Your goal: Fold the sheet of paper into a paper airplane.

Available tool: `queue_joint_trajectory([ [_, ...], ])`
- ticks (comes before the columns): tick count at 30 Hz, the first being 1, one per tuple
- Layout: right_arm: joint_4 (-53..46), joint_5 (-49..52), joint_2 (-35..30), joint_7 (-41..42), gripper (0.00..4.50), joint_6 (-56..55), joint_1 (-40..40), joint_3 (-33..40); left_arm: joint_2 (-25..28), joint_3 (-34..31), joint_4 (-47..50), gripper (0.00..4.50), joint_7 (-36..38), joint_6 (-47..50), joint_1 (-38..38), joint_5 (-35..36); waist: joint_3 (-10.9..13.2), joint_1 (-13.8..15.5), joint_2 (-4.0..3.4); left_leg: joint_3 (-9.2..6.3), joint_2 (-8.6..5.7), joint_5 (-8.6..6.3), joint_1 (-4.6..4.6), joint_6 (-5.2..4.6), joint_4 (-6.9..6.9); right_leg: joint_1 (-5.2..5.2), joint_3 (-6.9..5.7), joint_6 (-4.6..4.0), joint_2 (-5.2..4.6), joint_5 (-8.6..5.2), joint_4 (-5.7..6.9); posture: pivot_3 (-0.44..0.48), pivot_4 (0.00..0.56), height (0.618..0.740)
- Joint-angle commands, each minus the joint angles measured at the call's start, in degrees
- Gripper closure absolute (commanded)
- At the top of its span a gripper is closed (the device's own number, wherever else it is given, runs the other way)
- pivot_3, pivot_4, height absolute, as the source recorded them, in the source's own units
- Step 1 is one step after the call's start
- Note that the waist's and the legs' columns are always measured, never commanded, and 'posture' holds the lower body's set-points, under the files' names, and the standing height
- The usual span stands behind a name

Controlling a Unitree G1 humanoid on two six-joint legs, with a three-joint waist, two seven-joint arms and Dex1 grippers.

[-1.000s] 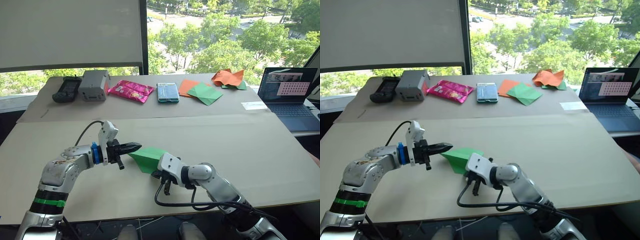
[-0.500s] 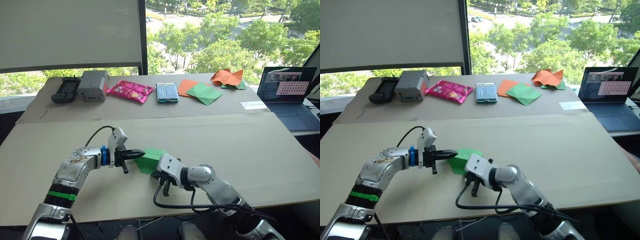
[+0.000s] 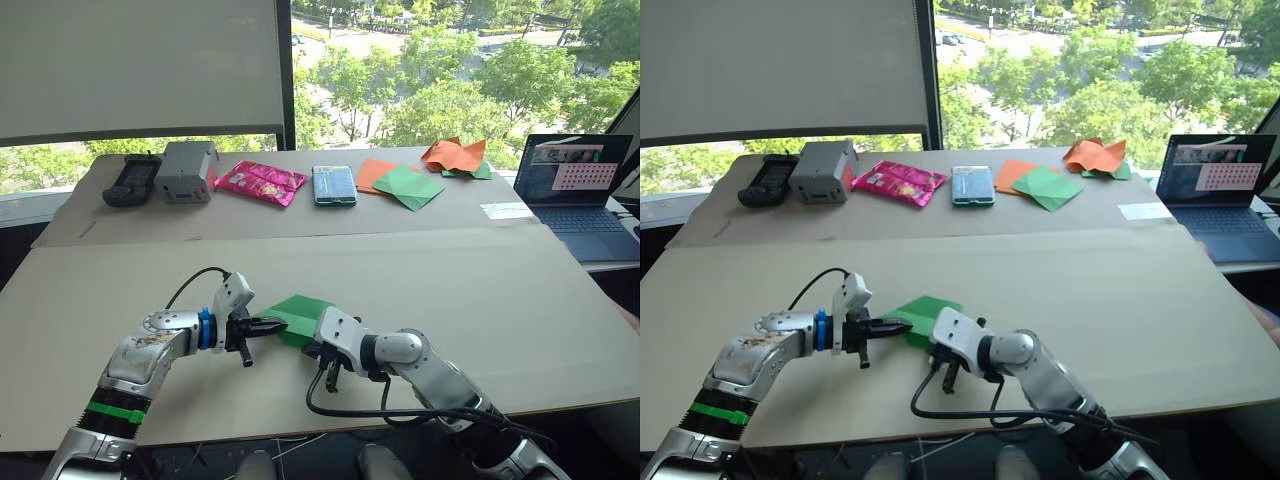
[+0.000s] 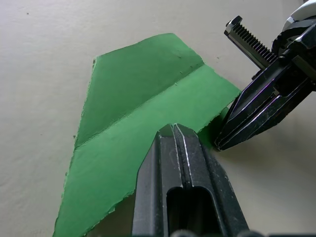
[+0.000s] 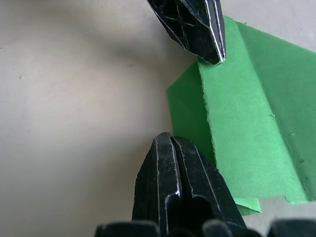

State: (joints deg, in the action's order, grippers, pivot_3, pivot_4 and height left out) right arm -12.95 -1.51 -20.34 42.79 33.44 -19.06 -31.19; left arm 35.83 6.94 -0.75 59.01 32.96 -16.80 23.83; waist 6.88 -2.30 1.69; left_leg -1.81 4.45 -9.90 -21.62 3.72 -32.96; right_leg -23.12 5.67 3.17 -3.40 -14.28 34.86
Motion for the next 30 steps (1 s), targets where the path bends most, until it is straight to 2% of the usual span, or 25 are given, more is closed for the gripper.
queue_joint_trajectory([
  [1,0.31,1.17,-0.14,0.46,4.48,3.55,1.15,0.41,0.36,-0.32,1.55,4.5,-0.37,-0.44,0.35,-0.72,0.0,0.02,0.0,0.0,0.0,0.0,0.0,0.0,0.0,0.0,0.0,0.0,0.0,0.0,0.0,0.0,0.15,0.721],
  [12,-9.73,7.73,-2.27,1.84,4.48,4.93,3.84,5.75,-0.79,-0.53,2.45,4.5,-1.11,0.14,0.52,-0.56,0.06,0.13,0.02,0.0,0.0,0.0,-0.24,0.0,0.0,-0.15,0.0,0.0,-0.01,0.0,-0.08,0.0,0.15,0.721],
  [17,-9.7,13.86,1.95,-3.05,4.48,13.71,2.86,15.86,-1.07,-0.65,3.05,4.5,-1.21,0.29,0.7,-0.4,0.16,-0.01,0.07,-0.03,0.0,0.0,-0.26,0.01,0.01,-0.17,-0.01,0.0,0.0,0.0,-0.06,0.0,0.15,0.721],
  [23,-5.25,18.85,3.71,-6.23,2.53,21.27,-0.87,24.05,-1.2,-0.72,3.6,4.5,-0.99,0.35,1.11,-0.29,0.19,0.06,0.05,-0.04,-0.01,0.01,-0.3,-0.01,0.0,-0.16,-0.02,0.0,0.0,0.0,-0.07,0.0,0.15,0.721],
  [28,-1.32,21.77,5.87,-8.89,0.83,27.44,-3.44,27.1,-1.28,-0.78,4.06,4.5,-1.07,0.64,1.32,-0.2,0.2,-0.12,0.03,-0.04,-0.01,0.05,-0.33,-0.08,0.02,-0.15,-0.02,0.0,0.0,0.0,-0.04,0.0,0.15,0.721],
  [30,-0.09,22.43,6.6,-9.79,0.83,29.15,-4.15,27.46,-1.33,-0.8,4.22,4.5,-1.12,0.74,1.39,-0.18,0.2,-0.17,0.02,-0.04,-0.01,0.06,-0.36,-0.1,0.03,-0.14,-0.01,0.0,0.01,0.0,-0.02,0.0,0.15,0.721],
])
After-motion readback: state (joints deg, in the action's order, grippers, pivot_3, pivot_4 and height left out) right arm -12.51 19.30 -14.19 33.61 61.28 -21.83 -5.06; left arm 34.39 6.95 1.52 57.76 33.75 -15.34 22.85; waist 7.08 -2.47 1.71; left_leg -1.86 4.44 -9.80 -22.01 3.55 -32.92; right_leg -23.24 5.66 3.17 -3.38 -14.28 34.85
